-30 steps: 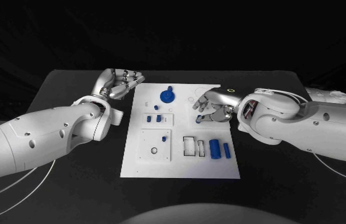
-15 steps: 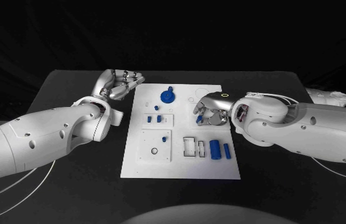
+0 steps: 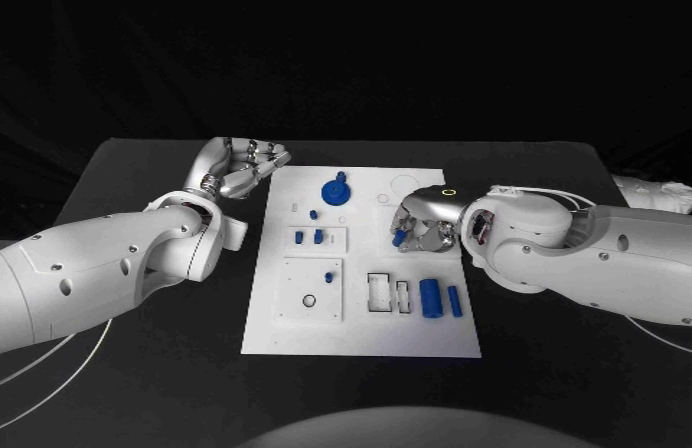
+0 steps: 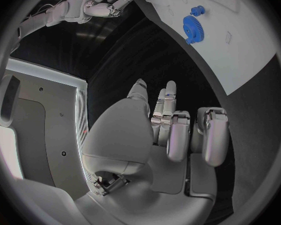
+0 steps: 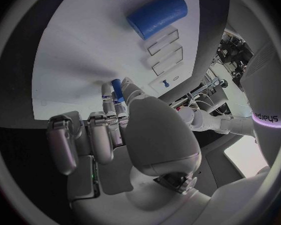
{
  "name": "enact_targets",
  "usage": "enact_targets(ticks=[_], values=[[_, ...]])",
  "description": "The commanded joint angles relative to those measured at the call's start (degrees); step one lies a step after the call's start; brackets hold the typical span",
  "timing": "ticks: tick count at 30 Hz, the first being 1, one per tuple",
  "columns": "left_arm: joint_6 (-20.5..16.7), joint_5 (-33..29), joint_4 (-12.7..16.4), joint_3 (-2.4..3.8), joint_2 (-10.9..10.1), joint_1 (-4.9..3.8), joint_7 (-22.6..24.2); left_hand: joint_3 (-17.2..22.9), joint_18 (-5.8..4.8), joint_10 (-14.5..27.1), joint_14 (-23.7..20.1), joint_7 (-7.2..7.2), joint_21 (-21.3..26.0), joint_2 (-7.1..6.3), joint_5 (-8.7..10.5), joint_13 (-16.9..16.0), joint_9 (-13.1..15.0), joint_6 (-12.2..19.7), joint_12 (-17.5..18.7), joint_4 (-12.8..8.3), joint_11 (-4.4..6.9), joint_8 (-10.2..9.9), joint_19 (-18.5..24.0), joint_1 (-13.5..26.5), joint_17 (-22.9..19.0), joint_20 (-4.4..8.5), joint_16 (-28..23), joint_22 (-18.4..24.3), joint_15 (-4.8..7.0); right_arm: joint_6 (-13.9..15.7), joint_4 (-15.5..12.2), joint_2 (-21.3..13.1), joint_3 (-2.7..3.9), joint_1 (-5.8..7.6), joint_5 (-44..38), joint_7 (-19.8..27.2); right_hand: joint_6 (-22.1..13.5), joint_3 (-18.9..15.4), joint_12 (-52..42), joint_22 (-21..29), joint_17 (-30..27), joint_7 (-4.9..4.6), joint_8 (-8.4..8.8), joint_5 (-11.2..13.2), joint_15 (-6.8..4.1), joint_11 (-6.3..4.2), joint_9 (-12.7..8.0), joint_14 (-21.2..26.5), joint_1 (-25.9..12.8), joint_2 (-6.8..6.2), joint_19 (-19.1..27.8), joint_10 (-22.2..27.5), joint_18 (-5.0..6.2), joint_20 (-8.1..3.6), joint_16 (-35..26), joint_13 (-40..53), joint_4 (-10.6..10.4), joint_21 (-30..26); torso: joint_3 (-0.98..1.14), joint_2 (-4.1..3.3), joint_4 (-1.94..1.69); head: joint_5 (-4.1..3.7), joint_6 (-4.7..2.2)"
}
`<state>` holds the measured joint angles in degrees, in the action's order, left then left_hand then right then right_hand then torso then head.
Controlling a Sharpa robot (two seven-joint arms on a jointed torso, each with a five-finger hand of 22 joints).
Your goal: Assemble the parts on the task board
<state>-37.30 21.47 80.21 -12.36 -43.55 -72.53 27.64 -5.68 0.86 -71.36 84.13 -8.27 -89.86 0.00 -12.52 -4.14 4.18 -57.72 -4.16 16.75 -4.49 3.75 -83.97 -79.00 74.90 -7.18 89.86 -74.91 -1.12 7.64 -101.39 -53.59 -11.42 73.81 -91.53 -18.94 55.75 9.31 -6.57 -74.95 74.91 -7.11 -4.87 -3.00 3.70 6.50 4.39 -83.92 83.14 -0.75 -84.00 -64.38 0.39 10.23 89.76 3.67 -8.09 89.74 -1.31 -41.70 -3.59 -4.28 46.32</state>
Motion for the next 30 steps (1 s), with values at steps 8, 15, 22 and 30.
enact_targets(ticks=[8, 15, 22, 30], values=[[0.9, -0.1, 0.1, 0.05, 0.2, -0.02, 0.8, -0.7, -0.86, 0.0, 5.9, 0.24, -0.1, 0.88, -0.06, 0.1, 0.0, -0.5, 0.2, 0.0, -0.04, 0.2, -6.0, -0.3, 15.1, 0.19, 0.1, -15.1, 0.25, -0.6, 0.0, 0.2, -0.01, -0.12, -1.0, -0.2, 1.4, 0.9, -0.1, -15.1, 15.1, -0.19, -0.48, 0.1, -1.03, -0.56, 0.1, -6.1, 0.7, 0.51, -6.0, -1.7, -0.39, -1.01, 0.2, -0.1, -0.2, 0.3, 0.01, 0.01, -0.03, 0.07, 0.05], [0.9, -0.1, 0.0, 0.05, 0.2, -0.02, 0.8, -0.7, -0.86, 0.0, 5.9, 0.24, -0.1, 0.88, -0.06, 0.1, 0.0, -0.5, 0.2, 0.0, -0.04, 0.2, -6.0, -0.3, 15.1, 0.19, 0.1, -15.1, 0.25, 0.1, 0.0, 0.2, -0.01, -0.13, -0.9, -0.1, 1.5, 1.0, 0.1, -15.1, 15.1, -0.45, -0.4, 0.1, -1.16, -0.66, 0.0, -6.1, 0.6, 0.43, -6.0, -1.9, -0.39, -1.17, 0.2, -0.2, -0.3, 0.3, -0.01, 0.03, 0.04, 0.01, 0.05], [0.9, -0.1, 0.0, 0.05, 0.2, -0.01, 0.8, -0.7, -0.86, 0.0, 5.9, 0.24, -0.1, 0.88, -0.06, 0.1, 0.0, -0.5, 0.2, 0.0, -0.04, 0.2, -6.0, -0.3, 15.1, 0.19, 0.1, -15.1, 0.25, 1.0, 0.0, 0.3, -0.01, -0.15, -0.8, 0.0, 1.5, 1.0, 0.3, -15.1, 15.1, -0.76, -0.25, 0.1, -1.21, -0.62, 0.0, -6.1, 0.6, 0.29, -6.0, -2.0, -0.39, -1.28, 0.2, -0.2, -0.5, 0.3, 0.02, 0.05, 0.03, -0.07, 0.03], [0.9, -0.1, 0.0, 0.05, 0.1, -0.01, 0.8, -0.7, -0.86, 0.0, 5.9, 0.24, -0.1, 0.88, -0.06, 0.1, 0.0, -0.5, 0.2, 0.0, -0.04, 0.2, -6.0, -0.3, 15.1, 0.19, 0.1, -15.1, 0.25, 2.4, -0.1, 0.3, -0.01, -0.2, -0.9, 0.3, 3.2, 1.7, 0.6, -15.1, 15.1, -1.25, -0.7, 0.1, -1.48, -0.95, 0.1, -6.1, 1.1, 0.48, -6.0, -3.2, -0.39, -1.57, 0.2, -0.1, -0.6, 0.3, 0.02, 0.03, 0.09, 0.13, 0.17]])
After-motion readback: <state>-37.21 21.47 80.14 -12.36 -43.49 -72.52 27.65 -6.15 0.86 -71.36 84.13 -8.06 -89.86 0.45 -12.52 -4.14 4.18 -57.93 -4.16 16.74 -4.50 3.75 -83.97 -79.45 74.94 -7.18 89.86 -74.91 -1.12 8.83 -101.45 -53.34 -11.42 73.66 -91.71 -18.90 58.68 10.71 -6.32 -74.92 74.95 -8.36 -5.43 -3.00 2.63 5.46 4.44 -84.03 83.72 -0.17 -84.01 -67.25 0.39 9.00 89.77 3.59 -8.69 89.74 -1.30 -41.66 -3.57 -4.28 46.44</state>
